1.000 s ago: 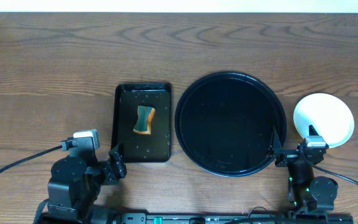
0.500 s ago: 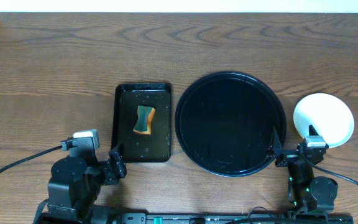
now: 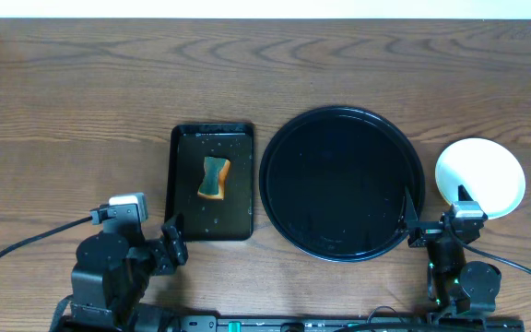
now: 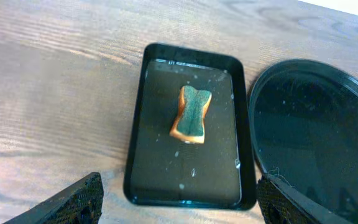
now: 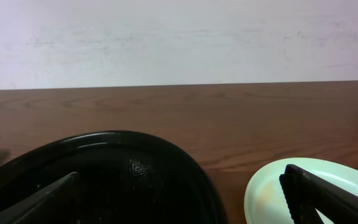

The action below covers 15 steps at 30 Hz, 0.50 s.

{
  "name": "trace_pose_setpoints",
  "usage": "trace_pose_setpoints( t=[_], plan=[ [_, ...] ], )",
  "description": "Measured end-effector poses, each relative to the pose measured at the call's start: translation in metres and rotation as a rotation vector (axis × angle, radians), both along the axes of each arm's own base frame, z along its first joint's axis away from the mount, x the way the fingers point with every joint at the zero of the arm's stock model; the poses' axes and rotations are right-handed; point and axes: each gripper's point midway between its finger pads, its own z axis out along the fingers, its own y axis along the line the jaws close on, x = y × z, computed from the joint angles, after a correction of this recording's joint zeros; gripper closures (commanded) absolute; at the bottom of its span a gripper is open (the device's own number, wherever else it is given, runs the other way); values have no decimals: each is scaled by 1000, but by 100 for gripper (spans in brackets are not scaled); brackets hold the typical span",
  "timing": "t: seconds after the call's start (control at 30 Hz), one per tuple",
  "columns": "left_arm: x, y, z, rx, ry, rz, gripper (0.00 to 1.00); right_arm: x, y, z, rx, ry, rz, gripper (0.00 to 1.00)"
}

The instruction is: Clean dirty plates on tray and stack at the side

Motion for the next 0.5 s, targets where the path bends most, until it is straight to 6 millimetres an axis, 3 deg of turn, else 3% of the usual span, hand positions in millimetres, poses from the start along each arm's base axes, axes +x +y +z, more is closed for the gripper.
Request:
trace_pose_setpoints(
  t=[0.23,0.37,0.5],
  plan=[
    [-2,18,-17,3,-74,93,20,0,0,0,0,-1,0,1],
    [7,28,-39,3,-148,144,20,0,0,0,0,-1,0,1],
    [21,36,-48,-3,-251,188,20,0,0,0,0,-1,0,1]
  ],
)
